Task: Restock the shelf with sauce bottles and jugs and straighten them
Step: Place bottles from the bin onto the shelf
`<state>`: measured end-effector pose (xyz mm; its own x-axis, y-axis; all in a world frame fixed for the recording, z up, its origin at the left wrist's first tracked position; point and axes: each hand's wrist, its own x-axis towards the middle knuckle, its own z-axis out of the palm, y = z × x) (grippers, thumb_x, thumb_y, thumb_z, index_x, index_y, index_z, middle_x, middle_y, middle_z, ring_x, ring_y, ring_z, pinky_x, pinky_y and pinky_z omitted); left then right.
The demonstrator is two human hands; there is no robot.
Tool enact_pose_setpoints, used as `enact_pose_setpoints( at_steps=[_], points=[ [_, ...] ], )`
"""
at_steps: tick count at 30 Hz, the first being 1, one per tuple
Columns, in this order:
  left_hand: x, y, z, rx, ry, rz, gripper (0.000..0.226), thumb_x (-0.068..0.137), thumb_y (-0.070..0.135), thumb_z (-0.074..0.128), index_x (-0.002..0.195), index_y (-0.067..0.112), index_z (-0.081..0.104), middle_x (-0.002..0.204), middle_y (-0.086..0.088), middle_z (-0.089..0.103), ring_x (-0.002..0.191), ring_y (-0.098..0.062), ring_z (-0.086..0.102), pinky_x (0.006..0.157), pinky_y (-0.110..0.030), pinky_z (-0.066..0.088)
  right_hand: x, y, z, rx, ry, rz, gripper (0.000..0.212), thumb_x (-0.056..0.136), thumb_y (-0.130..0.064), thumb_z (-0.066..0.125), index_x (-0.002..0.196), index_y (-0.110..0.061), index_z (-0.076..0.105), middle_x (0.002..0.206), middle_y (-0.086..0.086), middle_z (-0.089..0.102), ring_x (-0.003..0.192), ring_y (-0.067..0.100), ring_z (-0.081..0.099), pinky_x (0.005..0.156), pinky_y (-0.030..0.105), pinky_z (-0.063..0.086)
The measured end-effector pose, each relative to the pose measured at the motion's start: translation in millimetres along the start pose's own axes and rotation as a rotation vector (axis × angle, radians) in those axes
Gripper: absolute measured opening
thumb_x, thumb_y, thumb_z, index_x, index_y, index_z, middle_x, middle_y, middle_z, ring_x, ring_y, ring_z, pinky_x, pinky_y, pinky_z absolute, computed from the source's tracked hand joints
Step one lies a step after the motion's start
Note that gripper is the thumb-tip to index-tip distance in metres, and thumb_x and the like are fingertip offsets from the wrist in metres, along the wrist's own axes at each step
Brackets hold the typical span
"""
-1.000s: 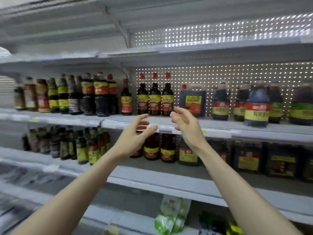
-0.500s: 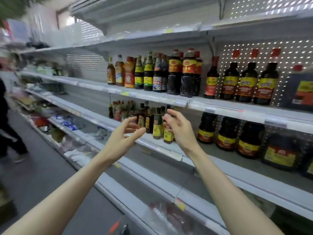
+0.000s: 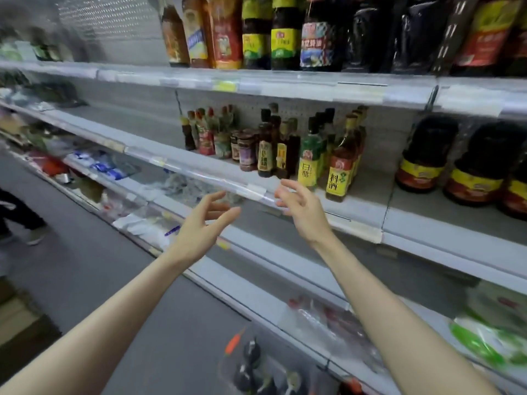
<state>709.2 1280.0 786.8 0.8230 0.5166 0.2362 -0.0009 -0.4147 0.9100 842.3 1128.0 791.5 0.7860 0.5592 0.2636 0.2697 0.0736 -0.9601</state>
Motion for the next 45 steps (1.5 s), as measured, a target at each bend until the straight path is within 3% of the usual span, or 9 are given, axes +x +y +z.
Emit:
enact_pose_setpoints(
  at_steps=[3, 10, 15, 23, 26, 29, 34, 41, 45],
  points=[
    [34.6, -47.6, -2.5, -0.039, -0.064, -0.083, 0.071, 0.072, 0.065, 0.069, 0.129, 0.029, 0.046, 0.109, 0.014, 0.060, 0.098, 0.004, 0.058, 0.069, -0.006, 0.043, 26.7, 48.6, 20.8, -0.004, 0.024, 0.110, 0.016, 0.096, -0.026, 0.055, 0.112, -0.026, 0.054, 0.105, -0.001, 0.065, 0.096, 0.010, 0.062, 0.077, 0.013, 0.046],
    [90.2, -176.7, 26.6, -0.066, -0.232, -0.269, 0.083, 0.058, 0.068, 0.061, 0.129, 0.027, 0.051, 0.108, 0.010, 0.062, 0.099, -0.003, 0.060, 0.083, -0.019, 0.043, 51.9, 174.0, 49.2, -0.029, 0.128, 0.355, 0.020, 0.095, -0.029, 0.057, 0.115, -0.025, 0.056, 0.105, -0.002, 0.066, 0.093, 0.009, 0.064, 0.085, 0.023, 0.047],
    [116.2, -268.4, 63.0, -0.069, -0.432, -0.366, 0.060, 0.079, 0.046, 0.069, 0.130, 0.021, 0.050, 0.105, 0.010, 0.062, 0.095, 0.002, 0.060, 0.077, -0.011, 0.043, 47.2, 276.3, 68.5, -0.023, 0.311, 0.530, 0.010, 0.095, -0.028, 0.058, 0.104, -0.028, 0.059, 0.104, 0.006, 0.068, 0.100, 0.024, 0.065, 0.092, 0.036, 0.049],
    [112.5, -424.0, 120.5, -0.039, -0.681, -0.506, 0.039, 0.092, 0.025, 0.060, 0.128, 0.020, 0.049, 0.100, 0.011, 0.062, 0.093, 0.001, 0.057, 0.075, -0.007, 0.044, -8.6, 428.5, 102.2, -0.002, 0.538, 0.794, 0.021, 0.094, -0.029, 0.058, 0.112, -0.019, 0.061, 0.100, -0.012, 0.066, 0.095, 0.003, 0.063, 0.091, 0.021, 0.048],
    [91.5, -481.1, 144.1, -0.007, -0.752, -0.552, 0.032, 0.092, 0.021, 0.061, 0.122, 0.017, 0.052, 0.098, 0.000, 0.065, 0.086, -0.002, 0.059, 0.071, -0.008, 0.045, -43.7, 489.5, 114.2, -0.033, 0.632, 0.906, 0.007, 0.094, -0.030, 0.060, 0.099, -0.029, 0.064, 0.096, -0.009, 0.069, 0.097, 0.012, 0.064, 0.096, 0.034, 0.049],
    [67.4, -536.6, 166.9, 0.004, -0.797, -0.602, 0.023, 0.091, 0.018, 0.061, 0.113, 0.014, 0.056, 0.093, 0.001, 0.064, 0.074, 0.010, 0.059, 0.068, -0.004, 0.043, -77.9, 552.5, 128.3, -0.084, 0.669, 1.034, 0.020, 0.082, -0.060, 0.059, 0.089, -0.043, 0.067, 0.093, -0.009, 0.072, 0.096, 0.017, 0.067, 0.095, 0.047, 0.050],
    [24.2, -627.2, 197.6, -0.014, -0.814, -0.727, 0.030, 0.091, 0.016, 0.062, 0.118, 0.005, 0.057, 0.087, 0.004, 0.062, 0.068, 0.014, 0.059, 0.064, -0.005, 0.044, -123.9, 633.3, 153.5, 0.057, 0.799, 1.114, 0.016, 0.095, -0.026, 0.058, 0.106, -0.015, 0.063, 0.092, -0.006, 0.067, 0.095, 0.015, 0.064, 0.089, 0.030, 0.049],
    [-19.3, -713.4, 223.3, -0.028, -0.828, -0.767, 0.026, 0.092, 0.015, 0.060, 0.116, 0.018, 0.052, 0.096, 0.005, 0.062, 0.083, 0.002, 0.062, 0.067, -0.007, 0.047, -177.0, 729.4, 189.7, 0.104, 0.847, 1.177, 0.011, 0.096, -0.027, 0.055, 0.103, -0.023, 0.062, 0.097, -0.008, 0.065, 0.094, 0.009, 0.061, 0.084, 0.028, 0.047],
    [-29.4, -748.9, 235.7, -0.044, -0.825, -0.797, 0.033, 0.087, 0.030, 0.066, 0.116, 0.019, 0.055, 0.097, 0.004, 0.065, 0.082, 0.003, 0.064, 0.071, -0.016, 0.052, -191.9, 776.4, 202.7, 0.113, 0.911, 1.212, 0.024, 0.094, -0.030, 0.059, 0.110, -0.013, 0.061, 0.089, -0.007, 0.063, 0.084, 0.009, 0.058, 0.082, 0.031, 0.046]
  ],
)
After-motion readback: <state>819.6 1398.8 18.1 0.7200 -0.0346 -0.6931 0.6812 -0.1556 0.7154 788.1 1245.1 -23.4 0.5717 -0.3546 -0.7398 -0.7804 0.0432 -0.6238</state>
